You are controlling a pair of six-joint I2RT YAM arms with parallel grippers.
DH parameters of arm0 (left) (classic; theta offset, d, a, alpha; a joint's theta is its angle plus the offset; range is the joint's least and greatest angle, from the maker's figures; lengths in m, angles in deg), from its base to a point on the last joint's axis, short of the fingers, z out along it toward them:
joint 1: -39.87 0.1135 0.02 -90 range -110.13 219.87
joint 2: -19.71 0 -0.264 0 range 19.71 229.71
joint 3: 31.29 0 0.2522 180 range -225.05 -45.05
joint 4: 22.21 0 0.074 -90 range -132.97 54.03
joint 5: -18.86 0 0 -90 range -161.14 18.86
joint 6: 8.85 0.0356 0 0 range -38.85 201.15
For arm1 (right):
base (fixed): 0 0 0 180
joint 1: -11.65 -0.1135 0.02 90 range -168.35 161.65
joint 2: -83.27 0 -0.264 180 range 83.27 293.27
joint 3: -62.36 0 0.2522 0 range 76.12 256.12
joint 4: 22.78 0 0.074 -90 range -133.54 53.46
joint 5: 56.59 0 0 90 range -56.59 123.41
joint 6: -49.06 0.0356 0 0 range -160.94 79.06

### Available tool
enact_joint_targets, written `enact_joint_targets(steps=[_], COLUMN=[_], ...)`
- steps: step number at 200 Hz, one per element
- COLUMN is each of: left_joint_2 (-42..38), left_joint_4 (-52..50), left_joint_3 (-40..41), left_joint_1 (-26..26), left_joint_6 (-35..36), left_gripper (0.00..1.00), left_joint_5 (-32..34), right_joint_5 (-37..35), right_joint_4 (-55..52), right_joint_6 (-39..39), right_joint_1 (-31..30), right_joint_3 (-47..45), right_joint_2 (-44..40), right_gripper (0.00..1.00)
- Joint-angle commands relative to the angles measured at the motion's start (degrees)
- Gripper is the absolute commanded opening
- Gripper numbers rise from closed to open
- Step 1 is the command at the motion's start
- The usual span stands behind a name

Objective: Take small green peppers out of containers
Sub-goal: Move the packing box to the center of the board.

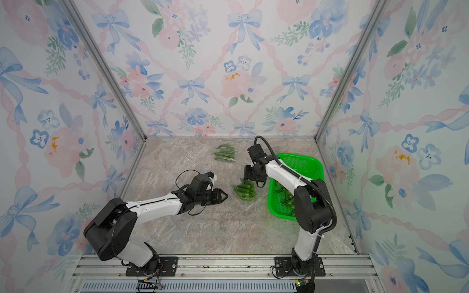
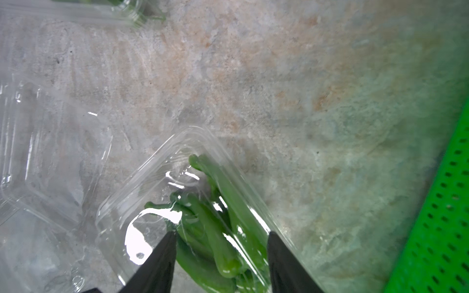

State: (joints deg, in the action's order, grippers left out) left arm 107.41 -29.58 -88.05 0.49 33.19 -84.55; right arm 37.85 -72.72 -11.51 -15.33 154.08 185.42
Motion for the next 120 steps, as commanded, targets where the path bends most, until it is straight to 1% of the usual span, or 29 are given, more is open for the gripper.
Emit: enact_joint_targets(steps=[1,26,46,50,71,93,106,120], left_joint_2=[0.5,-0.3,-1.6,-1.8,-2.3,-2.1,-1.0,0.4], left_joint_4=[1.7,1.9,2.2,2.4,3.6,6.6,8.4,10.2], left_joint_3=[1.3,2.6,3.4,4.7,6.3,6.6,6.4,5.9], left_joint_1=[-0.2,0.3,0.8,0.9,1.8,2.1,2.2,2.1], left_joint_6=[-0.4,-0.2,-0.3,-0.4,-0.9,-1.9,-2.8,-3.8], left_gripper=[0.43,0.43,0.43,0.43,0.42,0.42,0.42,0.42], left_joint_5=[1.7,2.3,2.2,2.3,0.9,-1.3,-2.6,-4.1], right_joint_5=[1.2,-0.2,-3.8,-4.3,-7.4,-8.3,-8.3,-7.2], right_joint_4=[1.0,1.0,1.2,1.1,2.1,3.5,3.9,3.4], right_joint_6=[3.1,3.8,3.7,3.7,3.3,1.9,1.0,0.2], right_joint_1=[-2.5,-5.3,-6.9,-7.1,-7.2,-6.9,-6.3,-5.0], right_joint_3=[-3.3,-5.8,-7.8,-8.1,-9.8,-10.8,-10.9,-10.2], right_joint_2=[-3.1,-4.7,-7.0,-8.9,-13.7,-17.6,-18.4,-17.3], right_gripper=[0.58,0.59,0.62,0.62,0.65,0.65,0.66,0.66])
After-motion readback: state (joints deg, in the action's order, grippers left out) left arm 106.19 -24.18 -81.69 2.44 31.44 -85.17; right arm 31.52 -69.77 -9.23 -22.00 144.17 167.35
